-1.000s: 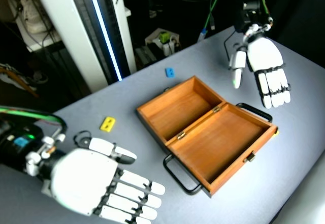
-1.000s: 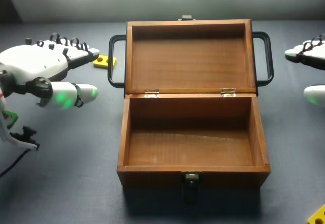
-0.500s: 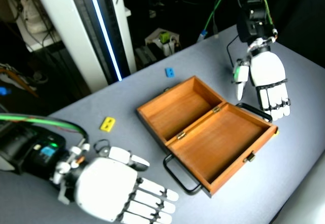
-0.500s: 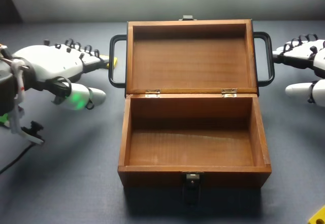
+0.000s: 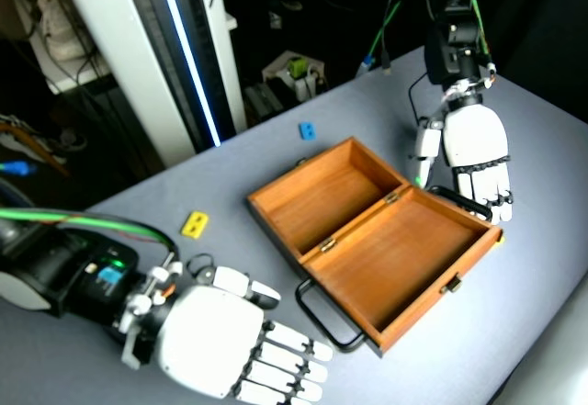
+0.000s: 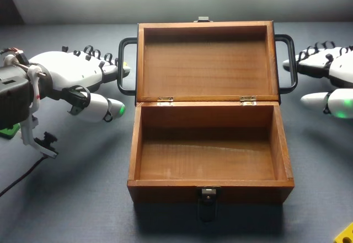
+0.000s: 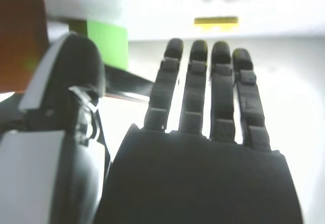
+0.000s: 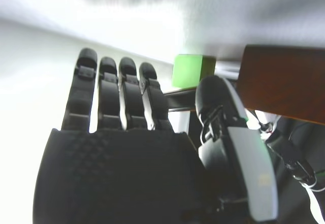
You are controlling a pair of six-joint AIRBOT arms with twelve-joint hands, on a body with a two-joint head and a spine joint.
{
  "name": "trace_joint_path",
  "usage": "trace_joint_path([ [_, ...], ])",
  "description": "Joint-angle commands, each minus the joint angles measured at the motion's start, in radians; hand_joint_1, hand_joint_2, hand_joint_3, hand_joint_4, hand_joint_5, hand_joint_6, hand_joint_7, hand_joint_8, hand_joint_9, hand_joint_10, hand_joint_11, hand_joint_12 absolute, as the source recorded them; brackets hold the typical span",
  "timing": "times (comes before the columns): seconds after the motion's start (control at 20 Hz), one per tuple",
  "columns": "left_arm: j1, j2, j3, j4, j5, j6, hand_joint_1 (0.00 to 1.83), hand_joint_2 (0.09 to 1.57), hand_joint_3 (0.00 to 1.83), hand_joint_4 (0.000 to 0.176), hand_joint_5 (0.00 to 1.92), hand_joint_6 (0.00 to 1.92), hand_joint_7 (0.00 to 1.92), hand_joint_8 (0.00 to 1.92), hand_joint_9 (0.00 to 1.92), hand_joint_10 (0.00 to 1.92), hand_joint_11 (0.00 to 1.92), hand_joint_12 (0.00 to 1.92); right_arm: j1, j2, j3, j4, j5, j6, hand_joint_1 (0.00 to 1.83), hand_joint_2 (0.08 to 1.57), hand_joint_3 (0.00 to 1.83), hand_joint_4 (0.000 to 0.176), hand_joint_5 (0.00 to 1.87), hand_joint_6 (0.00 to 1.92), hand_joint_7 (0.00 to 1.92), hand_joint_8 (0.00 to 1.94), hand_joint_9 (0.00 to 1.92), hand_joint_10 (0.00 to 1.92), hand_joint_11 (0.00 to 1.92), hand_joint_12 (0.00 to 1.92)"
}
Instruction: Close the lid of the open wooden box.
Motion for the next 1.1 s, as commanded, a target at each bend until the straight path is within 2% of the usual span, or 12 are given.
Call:
trace_joint_path([
  [0.0, -0.01, -0.001, -0.001, 0.004, -0.095, 0.0, 0.0, 1.41, 0.0, 0.0, 0.01, 0.0, 0.02, 0.0, 0.02, 0.0, 0.01, 0.01, 0.023, -0.008, 0.004, 0.02, 0.1, 0.004, 0.15, 1.47, 0.0, 0.0, 0.09, 0.0, 0.06, 0.0, 0.02, 0.0, 0.09, 0.0],
  [0.05, -0.003, 0.034, -0.057, 0.011, -0.169, 0.0, 0.0, 1.41, 0.0, 0.0, 0.01, 0.0, 0.02, 0.0, 0.02, 0.0, 0.01, 0.01, 0.03, -0.013, -0.009, 0.015, 0.128, 0.024, 0.15, 1.47, 0.0, 0.0, 0.09, 0.0, 0.06, 0.0, 0.02, 0.0, 0.09, 0.0],
  [0.35, 0.002, 0.073, -0.117, 0.049, -0.245, -0.022, 0.0, 1.41, 0.0, 0.0, 0.01, 0.0, 0.02, 0.0, 0.02, 0.0, 0.01, 0.01, 0.03, -0.008, -0.025, 0.011, 0.17, 0.047, 0.15, 1.47, 0.0, 0.0, 0.09, 0.0, 0.06, 0.0, 0.02, 0.0, 0.09, 0.0],
  [0.4, 0.003, 0.077, -0.123, 0.06, -0.252, -0.03, 0.0, 1.32, 0.0, 0.0, 0.0, 0.0, 0.0, 0.0, 0.01, 0.0, 0.04, 0.02, 0.03, -0.006, -0.027, 0.011, 0.174, 0.05, 0.03, 1.49, 0.01, 0.0, 0.09, 0.0, 0.06, 0.0, 0.02, 0.0, 0.09, 0.0],
  [0.45, 0.005, 0.084, -0.134, 0.067, -0.264, -0.035, 0.0, 1.3, 0.0, 0.0, 0.0, 0.0, 0.0, 0.0, 0.01, 0.0, 0.05, 0.02, 0.03, -0.003, -0.028, 0.011, 0.177, 0.053, 0.0, 1.49, 0.01, 0.0, 0.09, 0.0, 0.05, 0.0, 0.02, 0.0, 0.09, 0.0],
  [0.7, 0.025, 0.126, -0.188, 0.079, -0.33, -0.039, 0.0, 1.36, 0.01, 0.0, 0.0, 0.0, 0.03, 0.01, 0.03, 0.01, 0.01, 0.0, 0.03, 0.009, -0.044, 0.012, 0.195, 0.057, 0.0, 1.5, 0.01, 0.0, 0.1, 0.0, 0.08, 0.01, 0.01, 0.0, 0.02, 0.01],
  [0.8, 0.036, 0.147, -0.209, 0.091, -0.364, -0.058, 0.0, 1.38, 0.01, 0.0, 0.03, 0.01, 0.05, 0.01, 0.04, 0.01, 0.03, 0.01, 0.03, 0.017, -0.052, 0.012, 0.202, 0.057, 0.0, 1.46, 0.0, 0.0, 0.09, 0.0, 0.07, 0.0, 0.01, 0.0, 0.04, 0.01],
  [0.95, 0.06, 0.176, -0.234, 0.106, -0.422, -0.104, 0.0, 1.38, 0.01, 0.0, 0.02, 0.0, 0.05, 0.01, 0.04, 0.01, 0.01, 0.0, 0.029, 0.028, -0.063, 0.012, 0.212, 0.057, 0.0, 1.43, 0.0, 0.0, 0.1, 0.0, 0.08, 0.0, 0.02, 0.0, 0.06, 0.02],
  [1.0, 0.071, 0.189, -0.247, 0.107, -0.445, -0.114, 0.0, 1.35, 0.0, 0.0, 0.01, 0.0, 0.03, 0.0, 0.05, 0.01, 0.04, 0.01, 0.029, 0.03, -0.066, 0.012, 0.216, 0.057, 0.0, 1.43, 0.0, 0.008, 0.09, 0.0, 0.07, 0.0, 0.01, 0.0, 0.05, 0.01],
  [1.05, 0.077, 0.197, -0.255, 0.107, -0.459, -0.117, 0.0, 1.32, 0.0, 0.0, 0.0, 0.0, 0.01, 0.0, 0.04, 0.0, 0.03, 0.01, 0.029, 0.031, -0.067, 0.012, 0.217, 0.057, 0.0, 1.43, 0.0, 0.007, 0.08, 0.0, 0.06, 0.0, 0.01, 0.0, 0.05, 0.02],
])
